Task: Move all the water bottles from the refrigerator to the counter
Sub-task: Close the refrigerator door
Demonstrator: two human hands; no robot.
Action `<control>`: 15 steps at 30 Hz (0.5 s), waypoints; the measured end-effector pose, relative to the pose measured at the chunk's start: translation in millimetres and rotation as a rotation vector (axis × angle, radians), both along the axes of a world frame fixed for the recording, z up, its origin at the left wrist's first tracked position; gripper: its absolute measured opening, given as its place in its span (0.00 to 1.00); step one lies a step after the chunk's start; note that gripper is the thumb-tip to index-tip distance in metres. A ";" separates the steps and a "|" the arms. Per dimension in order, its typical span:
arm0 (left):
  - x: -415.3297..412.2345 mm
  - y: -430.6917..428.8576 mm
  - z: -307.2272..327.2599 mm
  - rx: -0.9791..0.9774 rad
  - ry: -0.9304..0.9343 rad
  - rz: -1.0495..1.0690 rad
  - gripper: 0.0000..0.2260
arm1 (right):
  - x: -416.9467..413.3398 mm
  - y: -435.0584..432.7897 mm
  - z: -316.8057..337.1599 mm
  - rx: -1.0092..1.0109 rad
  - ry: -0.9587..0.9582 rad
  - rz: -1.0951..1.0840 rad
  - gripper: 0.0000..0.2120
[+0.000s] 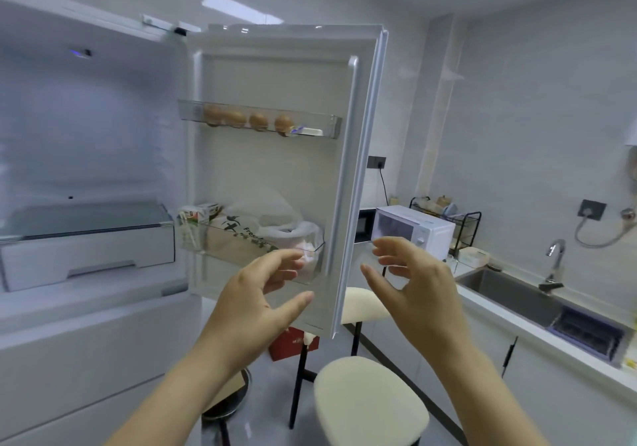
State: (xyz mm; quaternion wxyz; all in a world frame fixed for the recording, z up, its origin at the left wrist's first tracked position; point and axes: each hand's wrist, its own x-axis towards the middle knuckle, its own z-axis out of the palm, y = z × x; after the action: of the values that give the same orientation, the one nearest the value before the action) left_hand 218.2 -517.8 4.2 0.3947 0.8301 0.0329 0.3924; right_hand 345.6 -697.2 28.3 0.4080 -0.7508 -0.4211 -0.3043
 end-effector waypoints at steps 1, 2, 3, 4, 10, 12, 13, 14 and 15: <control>4.8 6.1 -1.0 -0.004 0.012 0.004 0.20 | 5.5 6.0 -1.4 -0.009 0.008 0.003 0.15; 10.3 12.0 -1.7 -0.006 0.023 0.010 0.20 | 11.4 11.8 -1.9 -0.018 0.015 0.002 0.15; 16.9 18.1 -2.3 -0.005 0.033 0.016 0.20 | 18.6 17.5 -1.9 -0.025 0.018 0.000 0.16; 24.6 24.1 -2.9 -0.003 0.041 0.022 0.20 | 26.9 23.2 -1.9 -0.029 0.021 0.000 0.16; 80.4 47.0 -12.4 0.011 0.066 0.069 0.19 | 89.8 47.8 -8.8 -0.032 0.046 0.014 0.14; 101.9 50.6 -17.9 0.010 0.088 0.089 0.19 | 114.6 53.1 -12.2 -0.035 0.057 0.018 0.14; 113.2 51.9 -20.0 0.010 0.101 0.100 0.19 | 127.6 55.5 -13.5 -0.035 0.064 0.023 0.14; 125.3 52.6 -21.3 0.008 0.108 0.110 0.19 | 140.7 57.9 -14.2 -0.036 0.071 0.030 0.14; 137.6 53.2 -22.6 0.006 0.113 0.123 0.18 | 154.1 60.2 -14.8 -0.039 0.077 0.039 0.15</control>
State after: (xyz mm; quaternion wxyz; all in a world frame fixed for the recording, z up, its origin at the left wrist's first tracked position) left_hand 355.8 -464.6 -18.4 0.3649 0.8485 0.1051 0.3686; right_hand 499.8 -637.0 13.5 0.4149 -0.7614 -0.4254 -0.2591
